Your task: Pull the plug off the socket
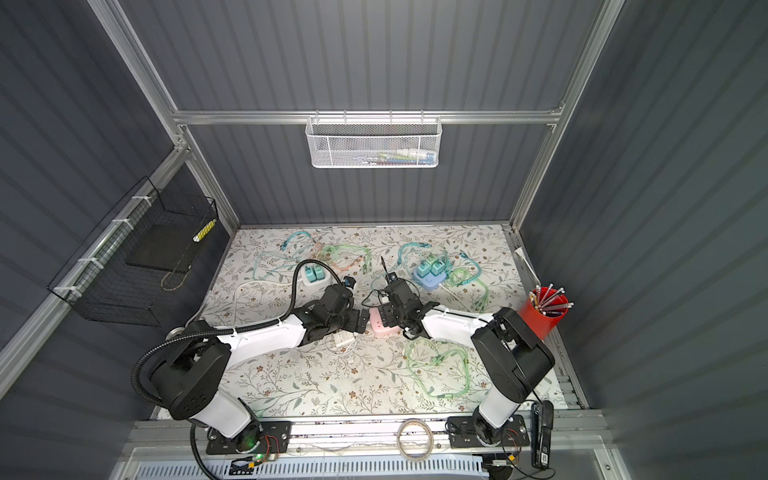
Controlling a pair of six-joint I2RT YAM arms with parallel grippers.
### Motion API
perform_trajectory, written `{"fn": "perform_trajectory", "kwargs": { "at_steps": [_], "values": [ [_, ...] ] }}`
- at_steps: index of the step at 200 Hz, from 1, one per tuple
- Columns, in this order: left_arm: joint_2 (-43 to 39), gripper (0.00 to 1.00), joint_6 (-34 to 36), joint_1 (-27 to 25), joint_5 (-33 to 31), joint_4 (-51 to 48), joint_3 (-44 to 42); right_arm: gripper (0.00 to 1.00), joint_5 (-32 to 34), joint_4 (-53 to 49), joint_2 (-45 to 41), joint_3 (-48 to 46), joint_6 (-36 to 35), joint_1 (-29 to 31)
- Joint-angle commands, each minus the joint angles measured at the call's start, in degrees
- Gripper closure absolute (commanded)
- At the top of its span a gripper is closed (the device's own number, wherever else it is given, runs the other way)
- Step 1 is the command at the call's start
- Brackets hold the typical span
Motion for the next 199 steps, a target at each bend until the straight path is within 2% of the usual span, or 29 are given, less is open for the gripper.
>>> {"fn": "perform_trajectory", "kwargs": {
  "at_steps": [1, 124, 199],
  "values": [
    [-0.9, 0.0, -0.6, -0.2, 0.8, 0.3, -0.6, 0.22, 0.1, -0.8, 1.2, 1.6, -0.3, 0.1],
    [3.1, 0.0, -1.6, -0.9, 3.8, 1.2, 1.2, 0.33, -1.3, -1.0, 2.4, 2.7, 1.1, -0.1],
    [4.6, 0.0, -1.6, -1.2, 3.1, 1.1, 2.7, 0.51, -2.2, -1.9, 2.6, 3.4, 1.3, -0.2]
  ]
}}
